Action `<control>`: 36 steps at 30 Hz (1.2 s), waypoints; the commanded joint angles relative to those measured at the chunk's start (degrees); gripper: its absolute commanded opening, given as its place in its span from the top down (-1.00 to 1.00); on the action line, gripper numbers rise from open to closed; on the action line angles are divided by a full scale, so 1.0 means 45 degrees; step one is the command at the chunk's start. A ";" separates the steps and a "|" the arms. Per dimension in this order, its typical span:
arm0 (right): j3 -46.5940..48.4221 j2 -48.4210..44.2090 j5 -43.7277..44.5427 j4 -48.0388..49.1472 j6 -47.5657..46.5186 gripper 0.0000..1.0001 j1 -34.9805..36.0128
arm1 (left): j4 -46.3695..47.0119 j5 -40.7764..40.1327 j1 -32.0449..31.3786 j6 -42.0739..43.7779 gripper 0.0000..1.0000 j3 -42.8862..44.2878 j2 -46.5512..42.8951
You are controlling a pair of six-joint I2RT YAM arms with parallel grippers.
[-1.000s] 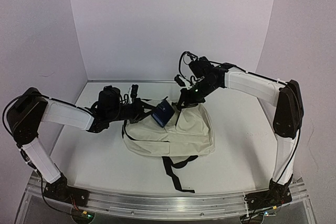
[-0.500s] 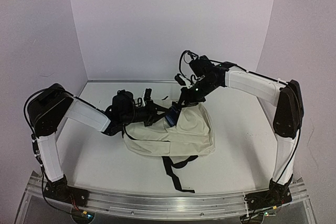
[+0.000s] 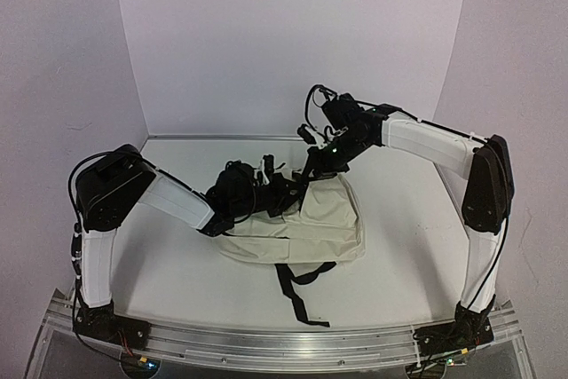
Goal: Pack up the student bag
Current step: Place the personal item in the student bag.
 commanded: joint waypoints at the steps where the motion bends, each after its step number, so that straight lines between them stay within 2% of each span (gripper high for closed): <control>1: 0.0662 -0.0668 -0.0245 0.0354 0.0043 1.00 0.0050 | 0.0004 0.0258 -0.0742 -0.0303 0.99 0.1127 0.0867; 7: 0.0556 -0.0737 0.0013 0.0354 -0.0068 1.00 0.0052 | -0.0074 0.1128 -0.0949 -0.0203 0.99 0.0805 0.0788; 11: 0.0436 -0.0835 0.0062 0.0338 -0.0142 1.00 0.0051 | -0.2422 0.0908 -0.0957 0.0991 0.75 0.0221 -0.0604; 15: 0.0255 -0.0864 -0.0056 0.0335 -0.0133 1.00 0.0049 | -0.5847 0.0503 -0.0961 0.2770 0.39 0.0475 -0.2068; 21: -0.0050 -0.0914 -0.0259 0.0353 -0.0136 1.00 0.0045 | -0.9106 -0.0791 -0.0949 0.4702 -0.07 0.0587 -0.4259; 26: -0.0534 -0.0779 -0.0768 0.0354 -0.0051 1.00 0.0054 | -1.0924 -0.2446 -0.0679 0.4803 -0.29 0.0449 -0.5507; 31: -0.1098 -0.0375 -0.1102 0.0410 0.0009 0.98 0.0358 | -1.1600 -0.2912 -0.0191 0.4111 -0.36 -0.0207 -0.6042; 33: -0.1291 -0.0056 -0.1200 0.0469 0.0038 0.92 0.0452 | -1.1907 -0.3163 -0.0187 0.3991 -0.37 -0.0209 -0.6019; 36: -0.1273 0.0453 -0.1570 0.0457 0.0148 0.48 0.0464 | -1.1969 -0.3259 -0.0150 0.3631 -0.39 -0.0453 -0.5974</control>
